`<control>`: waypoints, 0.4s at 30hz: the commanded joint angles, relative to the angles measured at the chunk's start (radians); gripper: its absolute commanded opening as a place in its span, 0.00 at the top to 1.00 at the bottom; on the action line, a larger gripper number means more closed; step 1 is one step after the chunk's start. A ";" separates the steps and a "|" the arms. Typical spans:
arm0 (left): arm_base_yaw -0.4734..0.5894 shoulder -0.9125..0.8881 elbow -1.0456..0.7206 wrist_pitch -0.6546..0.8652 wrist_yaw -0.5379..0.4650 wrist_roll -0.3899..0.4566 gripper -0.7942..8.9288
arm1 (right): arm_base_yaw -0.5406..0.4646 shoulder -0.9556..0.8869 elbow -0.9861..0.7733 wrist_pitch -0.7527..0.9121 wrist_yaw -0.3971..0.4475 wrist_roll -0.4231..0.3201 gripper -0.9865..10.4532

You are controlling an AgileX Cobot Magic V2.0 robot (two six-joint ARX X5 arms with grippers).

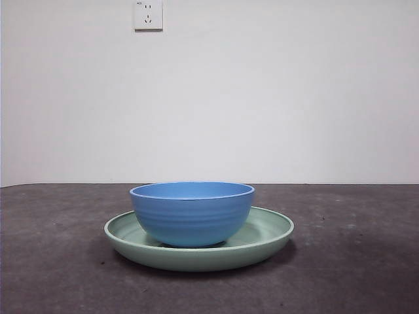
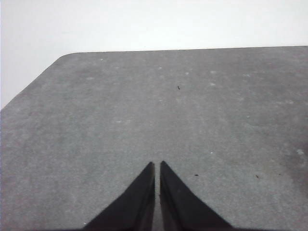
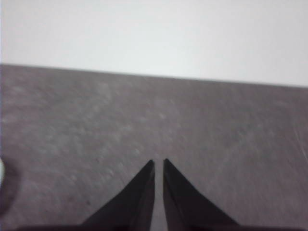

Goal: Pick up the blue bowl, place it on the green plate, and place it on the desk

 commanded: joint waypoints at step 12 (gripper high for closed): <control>0.002 -0.001 -0.021 -0.006 -0.003 0.008 0.90 | -0.002 0.000 -0.074 0.012 0.069 -0.010 0.89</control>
